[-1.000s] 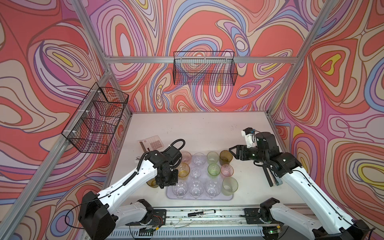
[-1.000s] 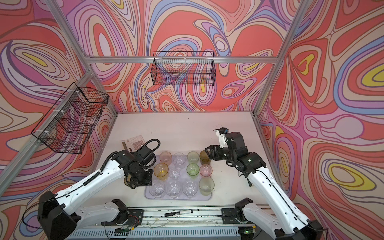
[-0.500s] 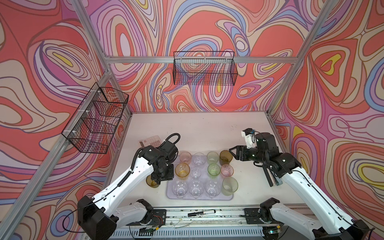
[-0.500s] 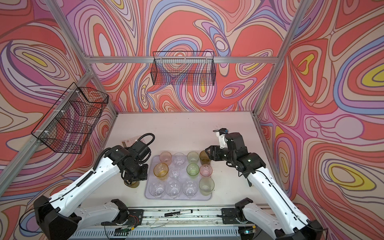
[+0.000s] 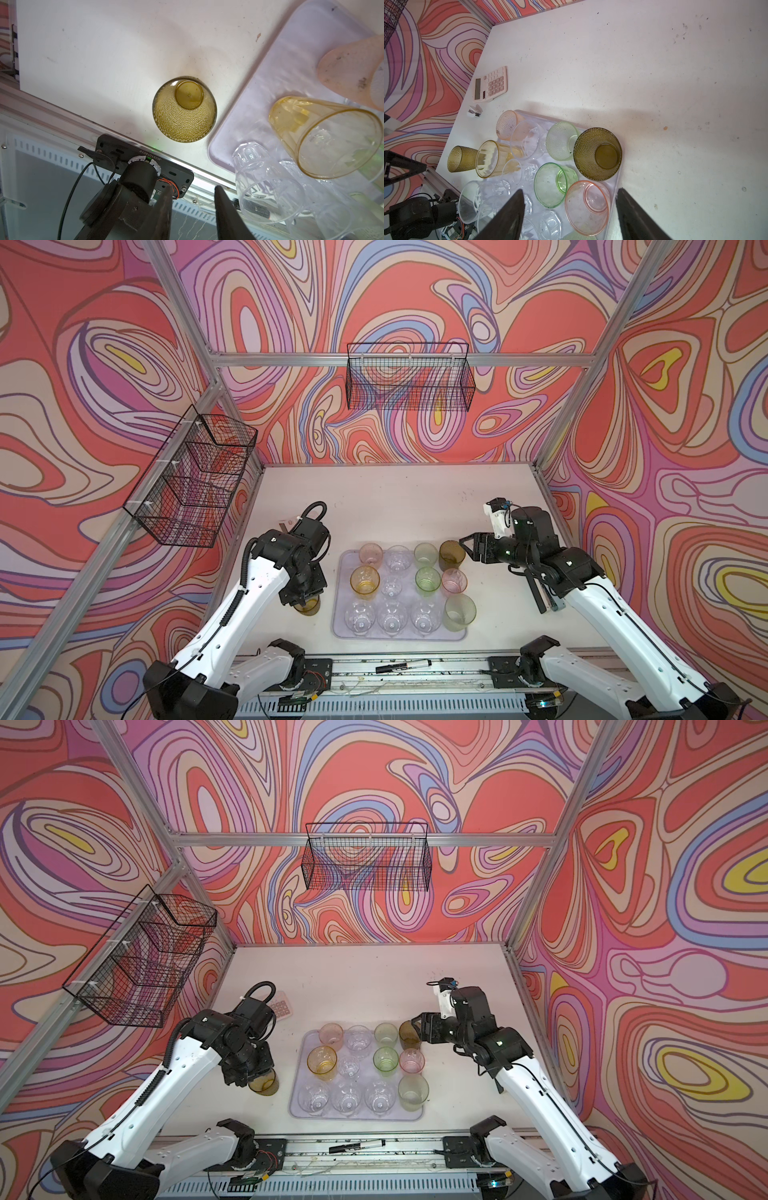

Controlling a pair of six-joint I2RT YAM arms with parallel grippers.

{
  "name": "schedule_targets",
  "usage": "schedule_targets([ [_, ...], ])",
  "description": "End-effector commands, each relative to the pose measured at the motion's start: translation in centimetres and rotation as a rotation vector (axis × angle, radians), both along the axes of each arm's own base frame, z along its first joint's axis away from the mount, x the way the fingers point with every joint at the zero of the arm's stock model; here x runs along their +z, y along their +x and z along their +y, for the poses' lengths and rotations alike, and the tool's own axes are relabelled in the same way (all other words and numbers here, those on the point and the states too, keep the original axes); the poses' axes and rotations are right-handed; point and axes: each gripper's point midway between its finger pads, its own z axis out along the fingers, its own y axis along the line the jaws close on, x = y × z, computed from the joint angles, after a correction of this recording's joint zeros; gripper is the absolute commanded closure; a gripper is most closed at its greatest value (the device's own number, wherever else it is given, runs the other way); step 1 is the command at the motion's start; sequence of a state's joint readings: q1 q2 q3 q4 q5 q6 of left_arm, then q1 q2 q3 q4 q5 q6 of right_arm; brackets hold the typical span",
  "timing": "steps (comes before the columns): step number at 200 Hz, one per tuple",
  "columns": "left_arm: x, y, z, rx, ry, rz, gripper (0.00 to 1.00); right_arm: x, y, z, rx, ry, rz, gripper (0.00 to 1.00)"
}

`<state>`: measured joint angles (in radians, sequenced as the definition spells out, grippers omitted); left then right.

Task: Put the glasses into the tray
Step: 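Move the left gripper over the olive dotted glass beside the tray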

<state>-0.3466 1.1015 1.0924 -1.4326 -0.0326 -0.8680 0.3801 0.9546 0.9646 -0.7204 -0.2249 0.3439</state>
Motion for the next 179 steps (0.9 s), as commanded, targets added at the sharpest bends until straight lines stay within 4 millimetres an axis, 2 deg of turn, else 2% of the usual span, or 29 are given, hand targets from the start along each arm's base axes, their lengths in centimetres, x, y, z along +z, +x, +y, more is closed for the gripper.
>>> schedule_targets([
  [1, -0.3, -1.1, 0.7, 0.070, -0.014, 0.031, 0.63, -0.3, -0.3, -0.6, -0.007, -0.024, -0.006, 0.28],
  [41, -0.7, -1.1, 2.3, 0.173, -0.013, 0.027, 0.63, -0.3, -0.6, -0.8, -0.014, -0.028, -0.008, 0.28],
  [82, -2.4, -0.9, 2.3, 0.231, -0.079, 0.033, 0.63, -0.3, -0.8, -1.1, -0.022, -0.032, -0.013, 0.28],
  [179, -5.6, -1.5, 3.2, 0.335, -0.102, 0.063, 0.65, -0.2, -0.9, -1.3, -0.026, -0.039, -0.014, 0.28],
])
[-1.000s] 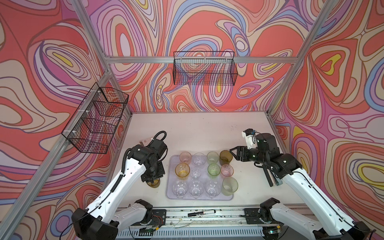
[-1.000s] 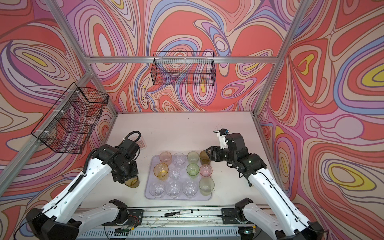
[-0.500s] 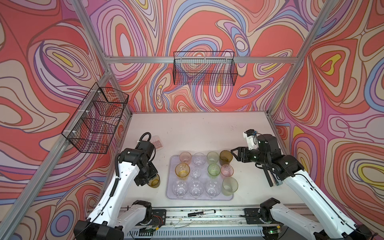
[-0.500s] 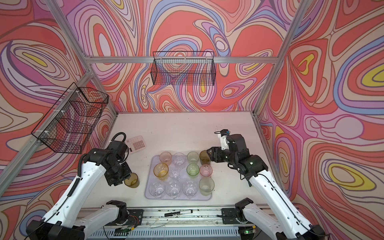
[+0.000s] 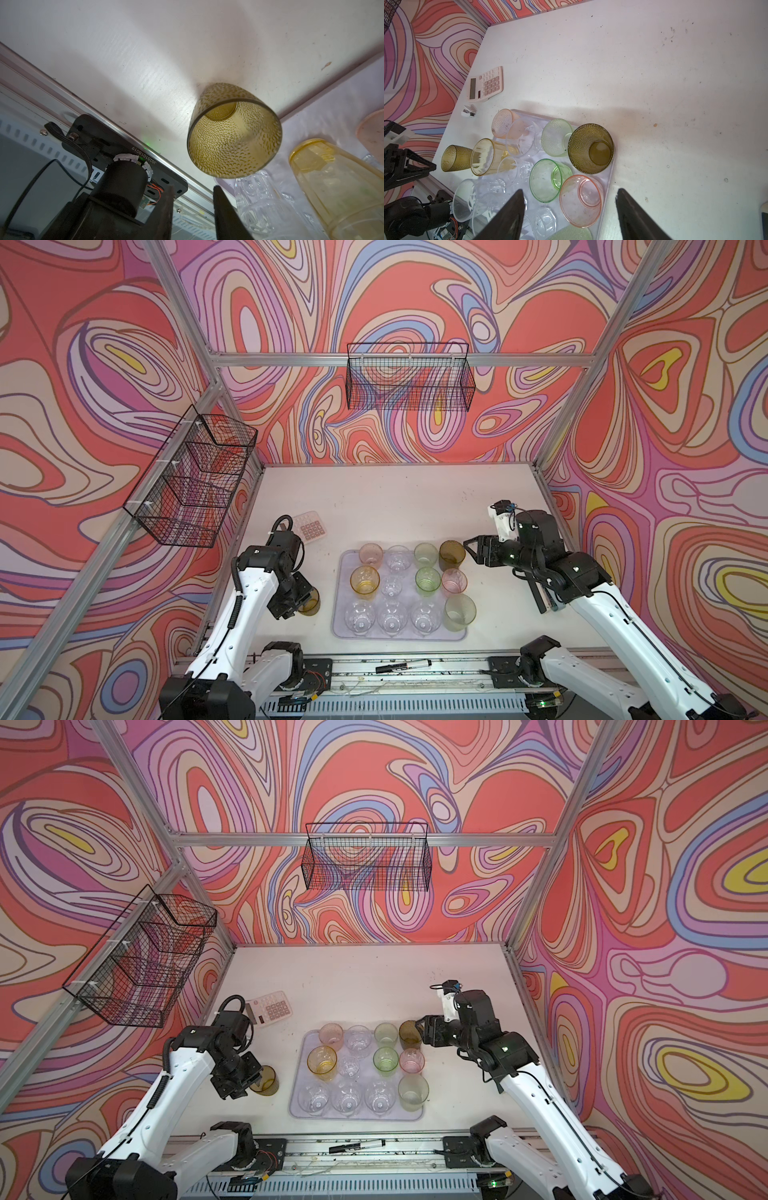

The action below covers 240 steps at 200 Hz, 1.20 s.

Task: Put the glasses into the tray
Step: 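Move the left gripper over the olive dotted glass beside the tray, then lower the left gripper and close it on the olive glass rim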

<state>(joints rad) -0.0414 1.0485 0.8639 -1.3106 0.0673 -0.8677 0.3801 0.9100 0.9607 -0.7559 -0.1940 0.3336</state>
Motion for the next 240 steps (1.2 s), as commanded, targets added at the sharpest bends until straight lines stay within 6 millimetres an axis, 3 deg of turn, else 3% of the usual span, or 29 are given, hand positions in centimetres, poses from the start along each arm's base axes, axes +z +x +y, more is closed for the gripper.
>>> schedule_targets([
  [1, -0.5, 0.0, 0.1, 0.034, -0.010, -0.009, 0.65, -0.5, -0.2, -0.4, -0.009, -0.016, 0.004, 0.28],
  [104, -2.3, 0.8, 0.2, 0.089, -0.039, -0.021, 0.66, 0.3, 0.0, -0.2, 0.005, -0.022, 0.000, 0.28],
  [187, -3.5, 0.1, -0.1, 0.105, -0.060, 0.015, 0.77, 0.3, 0.0, -0.3, 0.002, -0.024, 0.005, 0.28],
  [240, -3.0, 0.2, 0.3, 0.090, -0.036, 0.006, 0.85, 0.1, -0.1, -0.3, 0.001, -0.025, 0.008, 0.28],
])
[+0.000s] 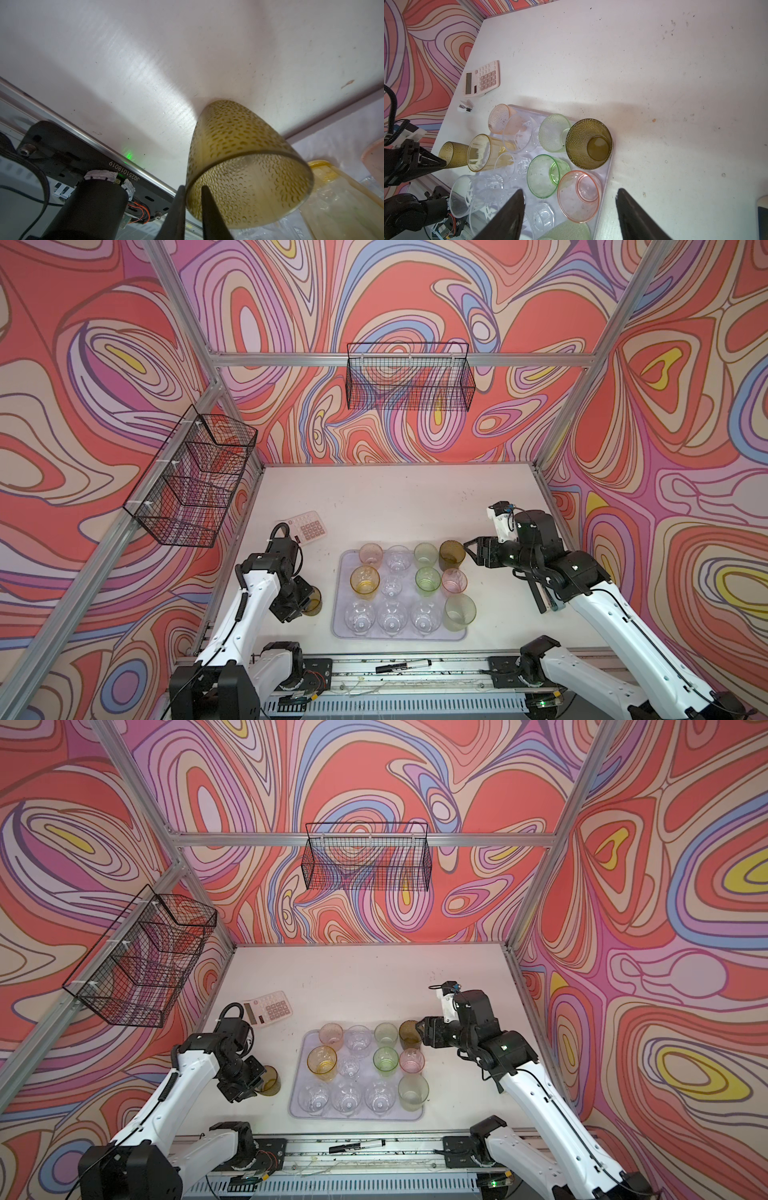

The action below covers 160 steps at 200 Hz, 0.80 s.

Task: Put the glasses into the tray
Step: 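Lower the left gripper and close it on the olive glass rim, then lift the olive glass and carry it toward the tray corner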

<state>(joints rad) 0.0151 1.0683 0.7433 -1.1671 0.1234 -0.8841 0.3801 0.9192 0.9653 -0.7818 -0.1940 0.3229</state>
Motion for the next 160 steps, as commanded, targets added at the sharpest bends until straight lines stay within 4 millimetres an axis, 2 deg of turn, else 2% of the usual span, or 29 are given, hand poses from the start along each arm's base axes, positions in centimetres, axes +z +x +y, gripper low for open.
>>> schedule_targets([
  [1, 0.3, -0.3, 0.5, 0.016, 0.020, 0.007, 0.86, 0.6, 0.2, -0.2, -0.005, -0.007, -0.014, 0.28],
  [60, 0.3, 0.1, 0.5, -0.013, 0.018, 0.017, 0.93, 0.5, 0.1, -0.3, -0.008, -0.007, -0.015, 0.28],
  [105, 1.3, 0.9, 0.8, -0.061, 0.039, -0.001, 1.00, 0.5, 0.1, -0.3, -0.010, -0.007, -0.014, 0.28],
  [160, 2.2, 2.7, 0.5, -0.145, 0.016, -0.037, 1.00, 0.5, 0.0, -0.4, -0.012, -0.007, -0.013, 0.28],
])
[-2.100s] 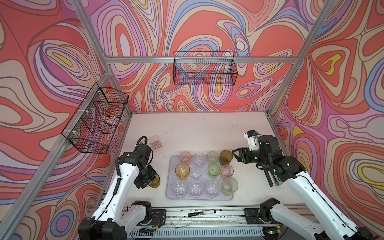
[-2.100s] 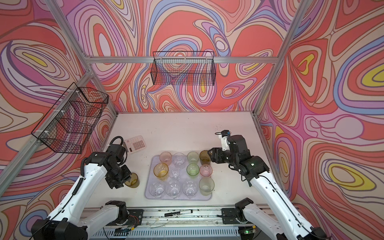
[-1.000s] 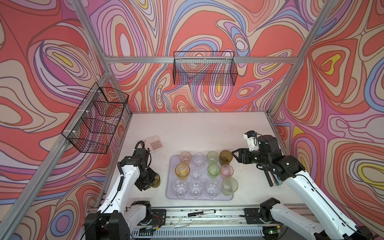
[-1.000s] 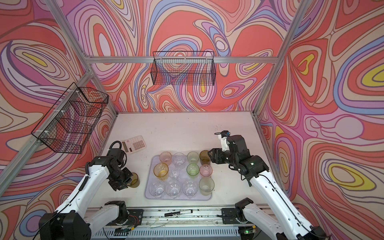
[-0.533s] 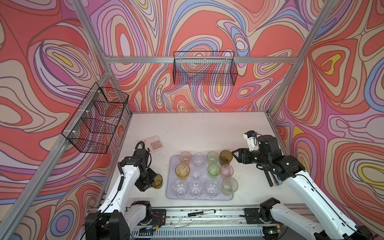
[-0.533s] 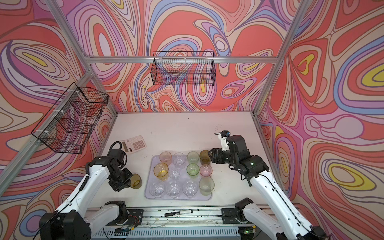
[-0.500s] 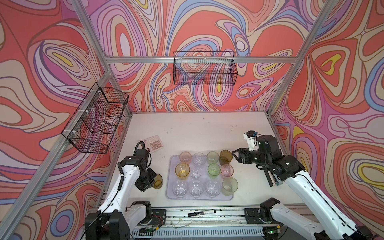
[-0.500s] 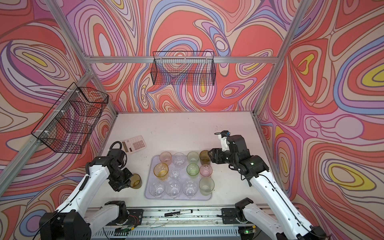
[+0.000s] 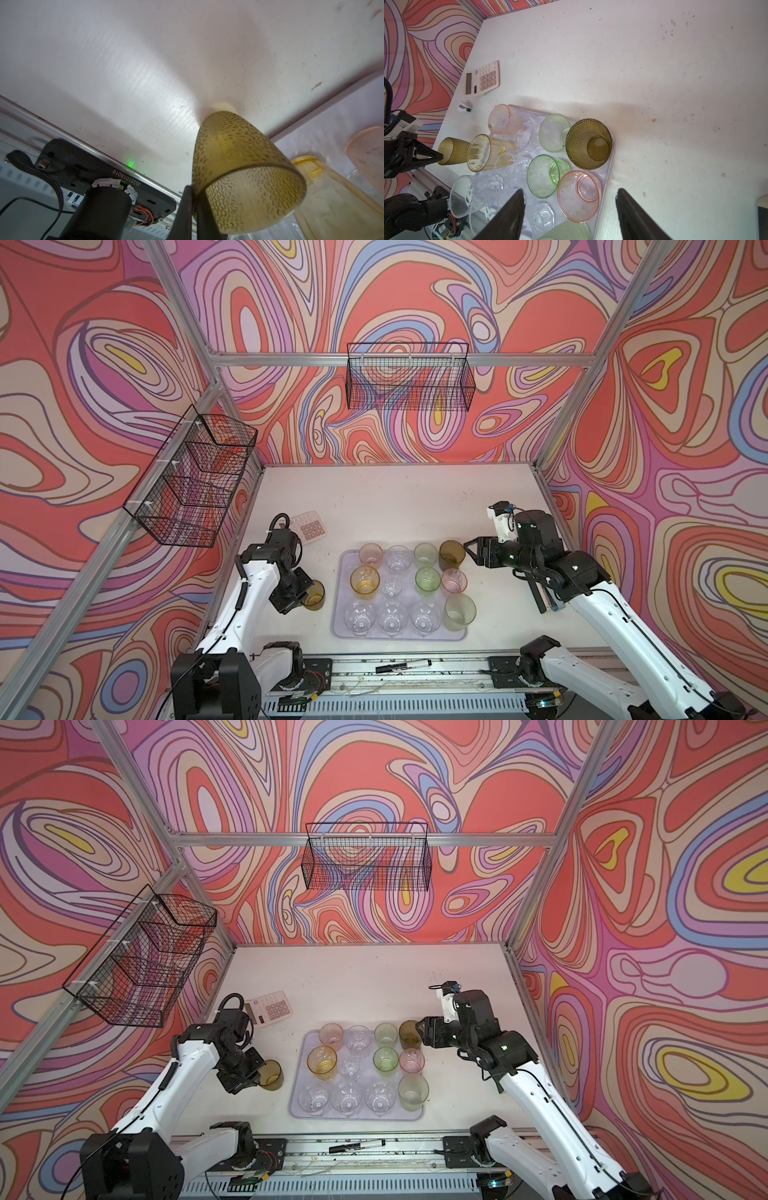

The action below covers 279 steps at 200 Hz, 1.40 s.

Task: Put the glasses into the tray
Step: 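Lift the olive glass and carry it toward the tray corner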

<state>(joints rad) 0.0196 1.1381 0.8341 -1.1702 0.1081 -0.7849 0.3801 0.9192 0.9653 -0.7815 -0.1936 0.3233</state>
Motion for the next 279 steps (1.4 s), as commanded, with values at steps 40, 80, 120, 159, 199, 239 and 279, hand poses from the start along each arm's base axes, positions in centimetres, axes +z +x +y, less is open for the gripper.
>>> schedule_targets([
  [40, 2.5, 2.6, 0.1, -0.144, 0.001, -0.056, 1.00, 0.7, 0.0, -0.4, -0.014, -0.008, -0.018, 0.28],
  [80, 3.4, 4.3, -0.6, -0.229, -0.035, -0.074, 1.00, 0.7, 0.0, -0.4, -0.014, -0.006, -0.016, 0.28],
  [120, 3.7, 5.6, -1.1, -0.302, -0.063, -0.083, 1.00, 0.8, 0.0, -0.4, -0.015, -0.007, -0.020, 0.28],
  [159, 4.6, 7.5, -2.7, -0.398, -0.146, -0.150, 1.00, 0.7, 0.1, -0.3, -0.011, -0.009, -0.019, 0.28],
  [199, 4.9, 8.8, -2.3, -0.467, -0.124, -0.137, 1.00, 1.1, 0.1, -0.4, -0.008, -0.017, -0.016, 0.28],
  [239, 4.7, 9.9, -2.5, -0.503, -0.118, -0.126, 1.00, 1.4, 0.1, -0.5, -0.012, -0.015, -0.022, 0.28],
  [279, 4.4, 10.4, -3.0, -0.583, -0.078, -0.063, 1.00, 1.6, 0.0, -0.6, -0.014, -0.020, -0.020, 0.28],
])
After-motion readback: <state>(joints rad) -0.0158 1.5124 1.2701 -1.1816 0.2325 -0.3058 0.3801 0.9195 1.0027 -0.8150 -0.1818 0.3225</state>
